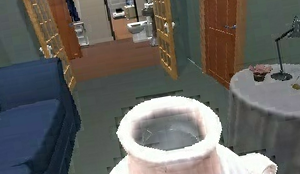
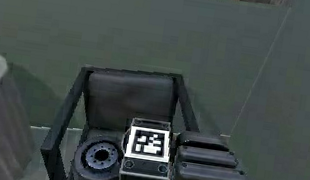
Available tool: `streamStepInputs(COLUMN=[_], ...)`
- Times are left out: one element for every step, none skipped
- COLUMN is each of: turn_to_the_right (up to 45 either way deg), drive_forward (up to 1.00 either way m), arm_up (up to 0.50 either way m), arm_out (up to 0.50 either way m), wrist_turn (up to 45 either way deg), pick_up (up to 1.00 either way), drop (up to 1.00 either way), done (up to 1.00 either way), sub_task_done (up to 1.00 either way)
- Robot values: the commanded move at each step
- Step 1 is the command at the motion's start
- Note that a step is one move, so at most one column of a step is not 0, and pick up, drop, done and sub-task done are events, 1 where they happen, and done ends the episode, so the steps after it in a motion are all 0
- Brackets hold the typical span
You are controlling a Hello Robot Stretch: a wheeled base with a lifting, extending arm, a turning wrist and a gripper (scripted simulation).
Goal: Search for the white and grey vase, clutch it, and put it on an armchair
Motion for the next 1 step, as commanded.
streamStepInputs(turn_to_the_right=[0.0], drive_forward=[0.0], arm_up=[0.0], arm_out=[0.48], wrist_turn=[0.0], pick_up=[0.0], drop=[0.0], done=[0.0], sub_task_done=[0.0])
